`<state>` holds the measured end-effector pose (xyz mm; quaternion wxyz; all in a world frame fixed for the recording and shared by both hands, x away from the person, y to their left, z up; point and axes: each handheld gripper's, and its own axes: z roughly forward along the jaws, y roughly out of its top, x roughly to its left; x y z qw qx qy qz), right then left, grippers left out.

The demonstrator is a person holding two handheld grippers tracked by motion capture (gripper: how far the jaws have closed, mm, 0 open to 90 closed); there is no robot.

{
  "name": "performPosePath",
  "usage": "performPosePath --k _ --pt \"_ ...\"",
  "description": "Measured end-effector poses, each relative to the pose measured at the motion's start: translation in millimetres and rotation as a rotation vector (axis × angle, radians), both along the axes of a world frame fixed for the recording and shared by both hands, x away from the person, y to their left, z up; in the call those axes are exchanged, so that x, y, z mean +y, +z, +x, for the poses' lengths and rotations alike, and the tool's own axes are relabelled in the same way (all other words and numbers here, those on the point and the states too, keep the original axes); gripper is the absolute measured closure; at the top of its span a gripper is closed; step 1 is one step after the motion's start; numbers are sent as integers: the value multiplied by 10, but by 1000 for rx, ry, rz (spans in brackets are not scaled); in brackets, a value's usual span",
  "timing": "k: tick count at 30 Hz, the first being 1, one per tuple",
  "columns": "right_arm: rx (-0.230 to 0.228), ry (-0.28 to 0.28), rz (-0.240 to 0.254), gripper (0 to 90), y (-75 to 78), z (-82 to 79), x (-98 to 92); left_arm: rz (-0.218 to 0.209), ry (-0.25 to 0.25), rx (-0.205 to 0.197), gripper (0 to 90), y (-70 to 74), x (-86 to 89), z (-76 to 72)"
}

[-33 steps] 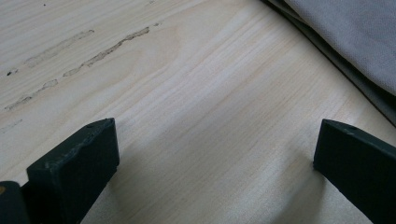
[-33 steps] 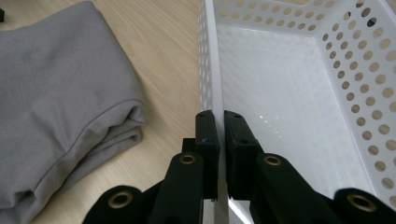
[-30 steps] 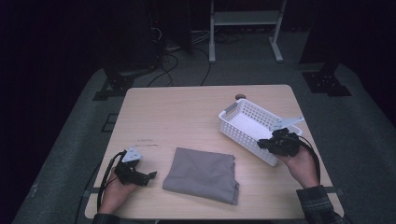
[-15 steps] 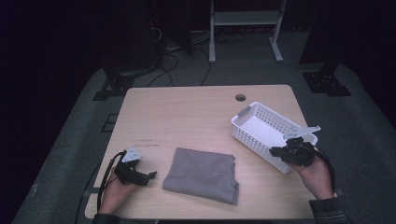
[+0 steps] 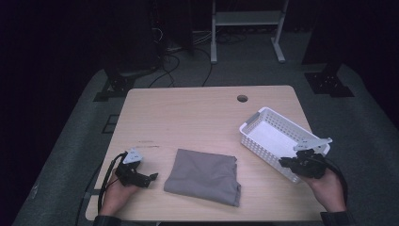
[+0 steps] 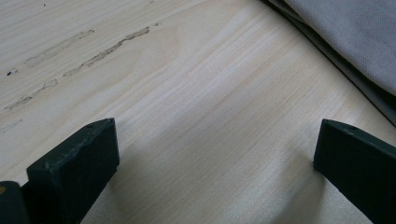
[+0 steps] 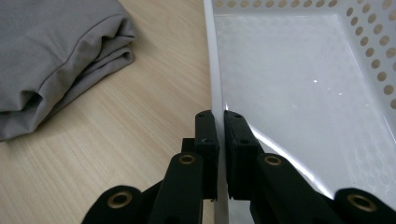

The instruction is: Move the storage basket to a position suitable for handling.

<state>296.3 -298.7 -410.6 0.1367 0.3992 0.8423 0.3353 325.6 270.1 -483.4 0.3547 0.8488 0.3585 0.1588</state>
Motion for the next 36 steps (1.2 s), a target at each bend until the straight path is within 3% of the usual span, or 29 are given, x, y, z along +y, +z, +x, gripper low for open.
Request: performPosePath --k 11,18,24,36 --pt "13 9 -3 809 -49 4 10 0 0 0 0 0 0 0" --pt "-20 10 -7 603 -11 12 48 0 0 0 0 0 0 0" --pt "-51 27 18 426 48 37 105 0 0 0 0 0 0 0" --pt "-57 61 33 226 104 157 291 0 0 0 0 0 0 0"
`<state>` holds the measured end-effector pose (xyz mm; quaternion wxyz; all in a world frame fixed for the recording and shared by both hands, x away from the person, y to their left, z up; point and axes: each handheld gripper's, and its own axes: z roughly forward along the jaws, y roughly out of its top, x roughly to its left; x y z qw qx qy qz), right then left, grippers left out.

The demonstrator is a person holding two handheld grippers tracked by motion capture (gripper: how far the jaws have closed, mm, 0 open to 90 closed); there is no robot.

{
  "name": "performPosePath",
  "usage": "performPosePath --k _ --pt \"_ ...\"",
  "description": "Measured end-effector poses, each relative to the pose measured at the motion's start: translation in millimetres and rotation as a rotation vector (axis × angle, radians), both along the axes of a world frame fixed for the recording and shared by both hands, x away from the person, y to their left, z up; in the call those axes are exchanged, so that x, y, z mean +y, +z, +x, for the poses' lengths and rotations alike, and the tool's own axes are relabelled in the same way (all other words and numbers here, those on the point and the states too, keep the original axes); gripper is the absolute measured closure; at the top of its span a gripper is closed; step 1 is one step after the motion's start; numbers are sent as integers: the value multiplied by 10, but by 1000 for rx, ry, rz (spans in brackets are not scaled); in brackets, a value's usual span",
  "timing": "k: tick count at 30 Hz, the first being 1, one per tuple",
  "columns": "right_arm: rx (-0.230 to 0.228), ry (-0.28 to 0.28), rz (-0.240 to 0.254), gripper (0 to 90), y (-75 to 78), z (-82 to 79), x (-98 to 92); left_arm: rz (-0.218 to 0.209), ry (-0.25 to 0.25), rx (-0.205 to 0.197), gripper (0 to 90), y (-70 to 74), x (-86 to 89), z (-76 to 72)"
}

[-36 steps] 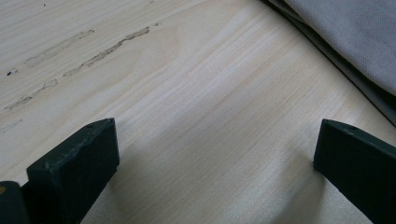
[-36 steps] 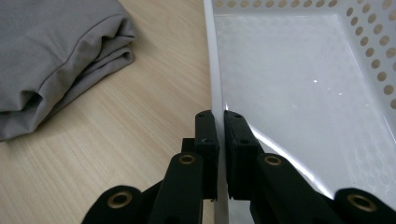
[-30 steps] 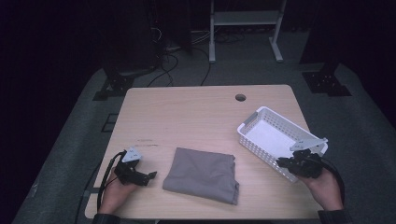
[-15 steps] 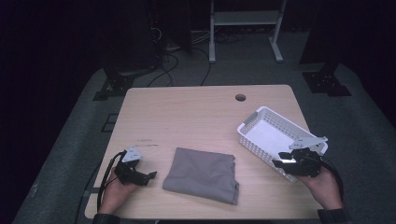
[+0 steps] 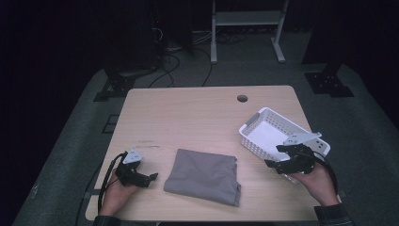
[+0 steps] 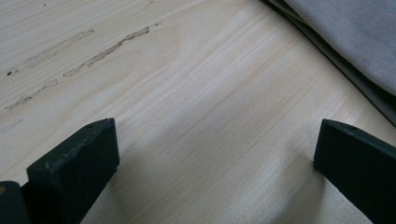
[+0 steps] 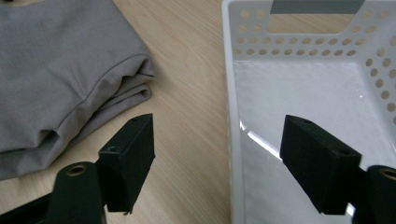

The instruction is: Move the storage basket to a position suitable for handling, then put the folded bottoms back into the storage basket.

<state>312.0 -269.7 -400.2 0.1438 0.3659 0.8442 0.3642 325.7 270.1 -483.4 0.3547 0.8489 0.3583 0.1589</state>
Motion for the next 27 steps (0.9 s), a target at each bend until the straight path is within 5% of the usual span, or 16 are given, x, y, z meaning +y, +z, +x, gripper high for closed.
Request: performPosePath --k 27 --pt "-22 151 21 45 70 194 542 0 0 0 0 0 0 0"
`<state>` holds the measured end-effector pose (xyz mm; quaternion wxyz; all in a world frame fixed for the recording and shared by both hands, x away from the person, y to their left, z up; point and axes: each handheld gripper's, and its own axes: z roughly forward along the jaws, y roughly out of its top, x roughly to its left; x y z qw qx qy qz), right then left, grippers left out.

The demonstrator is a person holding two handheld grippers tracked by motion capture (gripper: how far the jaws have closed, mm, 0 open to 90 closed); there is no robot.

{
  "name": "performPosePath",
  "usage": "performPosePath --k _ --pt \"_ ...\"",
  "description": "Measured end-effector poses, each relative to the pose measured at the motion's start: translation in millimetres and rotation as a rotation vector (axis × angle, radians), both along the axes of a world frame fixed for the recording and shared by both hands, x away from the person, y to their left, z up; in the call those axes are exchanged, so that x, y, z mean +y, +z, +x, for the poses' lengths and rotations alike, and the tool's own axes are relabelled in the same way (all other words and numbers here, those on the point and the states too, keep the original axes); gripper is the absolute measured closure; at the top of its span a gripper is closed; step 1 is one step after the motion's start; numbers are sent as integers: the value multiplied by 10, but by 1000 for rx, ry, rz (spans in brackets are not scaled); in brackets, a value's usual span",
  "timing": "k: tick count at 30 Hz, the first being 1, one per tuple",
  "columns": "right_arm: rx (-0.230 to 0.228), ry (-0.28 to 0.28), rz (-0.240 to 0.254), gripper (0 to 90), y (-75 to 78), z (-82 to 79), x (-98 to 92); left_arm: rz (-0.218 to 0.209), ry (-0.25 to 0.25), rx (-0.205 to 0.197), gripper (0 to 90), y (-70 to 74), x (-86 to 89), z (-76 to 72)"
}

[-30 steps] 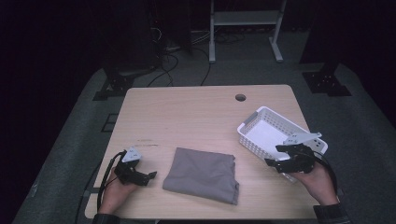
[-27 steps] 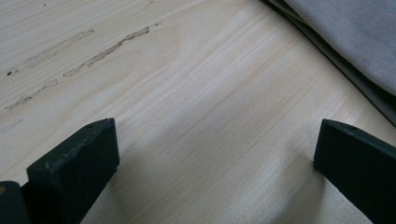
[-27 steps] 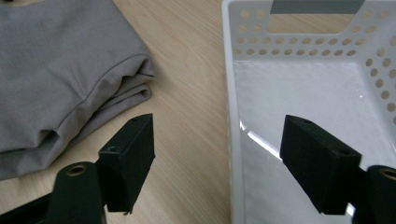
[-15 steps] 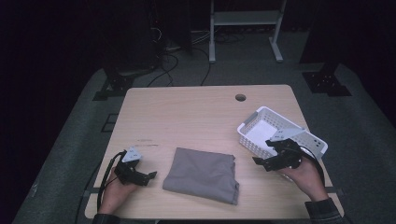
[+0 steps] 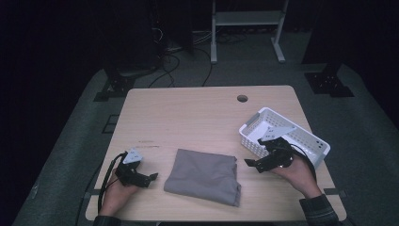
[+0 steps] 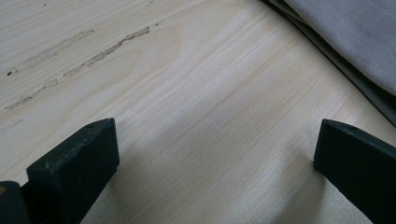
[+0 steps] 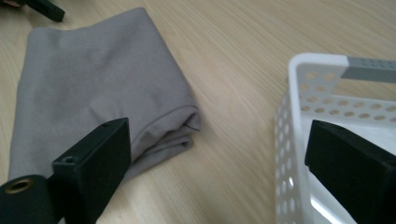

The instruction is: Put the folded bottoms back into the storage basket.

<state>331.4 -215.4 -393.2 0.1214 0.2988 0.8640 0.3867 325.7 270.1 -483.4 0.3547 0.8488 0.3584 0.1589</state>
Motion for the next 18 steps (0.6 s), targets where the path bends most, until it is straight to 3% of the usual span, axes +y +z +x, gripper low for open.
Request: performPosePath --k 4,18 --pt "4 30 2 5 0 21 106 0 0 0 0 0 0 0" --pt "-1 102 0 3 -45 70 448 0 0 0 0 0 0 0"
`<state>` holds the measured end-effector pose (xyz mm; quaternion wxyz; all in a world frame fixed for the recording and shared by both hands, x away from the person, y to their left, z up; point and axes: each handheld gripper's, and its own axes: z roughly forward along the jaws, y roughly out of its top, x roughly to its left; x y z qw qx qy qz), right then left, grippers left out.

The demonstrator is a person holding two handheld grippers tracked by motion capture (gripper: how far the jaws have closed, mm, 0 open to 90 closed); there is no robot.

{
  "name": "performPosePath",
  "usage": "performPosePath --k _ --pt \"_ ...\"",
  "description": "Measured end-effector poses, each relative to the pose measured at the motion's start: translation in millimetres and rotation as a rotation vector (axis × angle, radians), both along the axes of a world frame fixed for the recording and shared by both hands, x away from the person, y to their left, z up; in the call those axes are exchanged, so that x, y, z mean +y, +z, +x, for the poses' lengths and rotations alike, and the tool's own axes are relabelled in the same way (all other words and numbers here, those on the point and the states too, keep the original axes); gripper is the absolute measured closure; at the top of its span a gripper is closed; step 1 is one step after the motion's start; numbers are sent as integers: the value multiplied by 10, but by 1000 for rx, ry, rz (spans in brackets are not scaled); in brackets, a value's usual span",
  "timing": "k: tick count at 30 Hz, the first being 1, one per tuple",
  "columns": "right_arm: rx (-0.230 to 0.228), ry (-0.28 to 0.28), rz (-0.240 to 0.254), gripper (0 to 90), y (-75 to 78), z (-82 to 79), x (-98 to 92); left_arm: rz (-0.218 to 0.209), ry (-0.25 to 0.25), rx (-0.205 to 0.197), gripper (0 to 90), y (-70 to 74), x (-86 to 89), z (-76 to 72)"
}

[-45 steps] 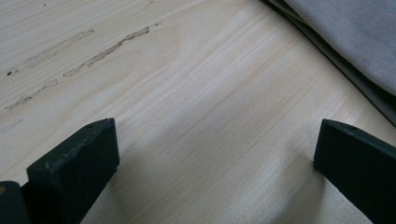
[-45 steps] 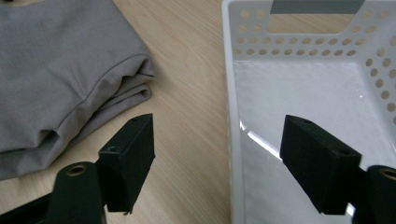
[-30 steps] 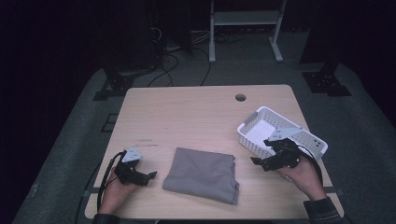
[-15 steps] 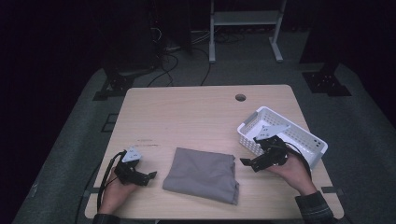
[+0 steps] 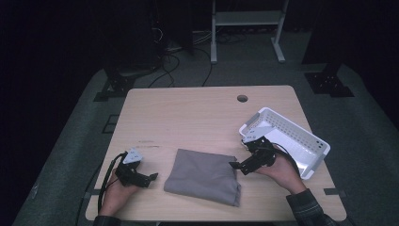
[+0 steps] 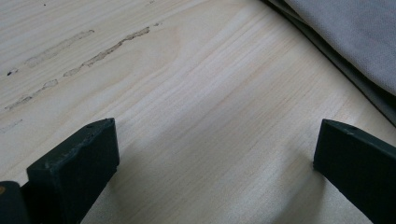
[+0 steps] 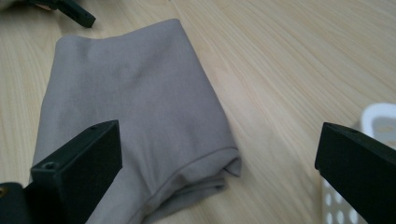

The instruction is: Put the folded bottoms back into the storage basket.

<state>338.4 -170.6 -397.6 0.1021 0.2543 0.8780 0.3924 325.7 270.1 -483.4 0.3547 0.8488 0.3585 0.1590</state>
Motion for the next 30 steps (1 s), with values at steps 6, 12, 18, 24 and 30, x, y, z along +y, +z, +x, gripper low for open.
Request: performPosePath --k 6,12,18,24,30 --pt "3 27 -5 3 -36 15 149 0 0 0 0 0 0 0" --pt "17 62 -26 3 -93 -5 314 0 0 0 0 0 0 0" --pt "26 94 -39 3 -146 -51 426 0 0 0 0 0 0 0" --pt "40 132 -51 3 -189 -136 555 0 0 0 0 0 0 0" --pt "45 174 -66 3 -244 -204 682 0 0 0 0 0 0 0"
